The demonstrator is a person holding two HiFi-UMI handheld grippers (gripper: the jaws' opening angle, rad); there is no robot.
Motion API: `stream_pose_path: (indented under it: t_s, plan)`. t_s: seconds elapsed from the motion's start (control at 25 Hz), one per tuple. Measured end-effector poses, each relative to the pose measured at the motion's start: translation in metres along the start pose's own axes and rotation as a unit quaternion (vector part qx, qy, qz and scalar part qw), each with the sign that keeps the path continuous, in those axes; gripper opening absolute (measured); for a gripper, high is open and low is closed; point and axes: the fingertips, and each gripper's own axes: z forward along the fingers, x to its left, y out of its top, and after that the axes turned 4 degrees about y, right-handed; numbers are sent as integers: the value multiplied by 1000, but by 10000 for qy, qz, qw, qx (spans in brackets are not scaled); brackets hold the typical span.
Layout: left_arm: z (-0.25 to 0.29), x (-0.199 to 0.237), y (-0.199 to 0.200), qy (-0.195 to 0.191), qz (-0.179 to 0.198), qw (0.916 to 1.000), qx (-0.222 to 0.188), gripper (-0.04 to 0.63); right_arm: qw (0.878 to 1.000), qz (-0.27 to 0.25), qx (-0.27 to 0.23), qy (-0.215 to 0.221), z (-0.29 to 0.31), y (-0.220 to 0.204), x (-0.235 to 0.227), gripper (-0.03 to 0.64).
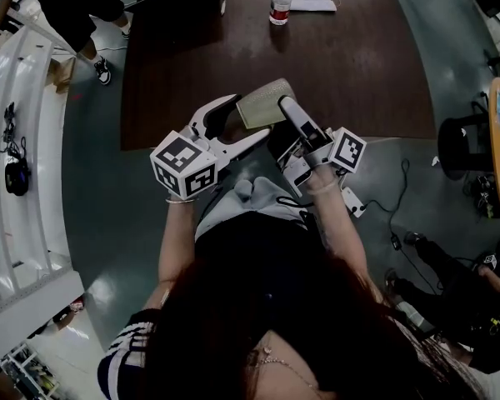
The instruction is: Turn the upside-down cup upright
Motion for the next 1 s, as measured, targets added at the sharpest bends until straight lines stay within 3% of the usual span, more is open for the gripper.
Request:
stream_pose_path:
  t_s: [0.44,0.56,1.0]
  plan:
    - [2,-2,-1,-87,96,9999,-10,370,9996,249,55,110,1,-5,0,368]
    - [2,0,-2,-19,119,9999,-25,310,9995,284,67,123,1,-5,-2,368]
    - [3,1,-1,-22,220,9997,-56,305,9988,434,-32,237,0,-4,-4,368]
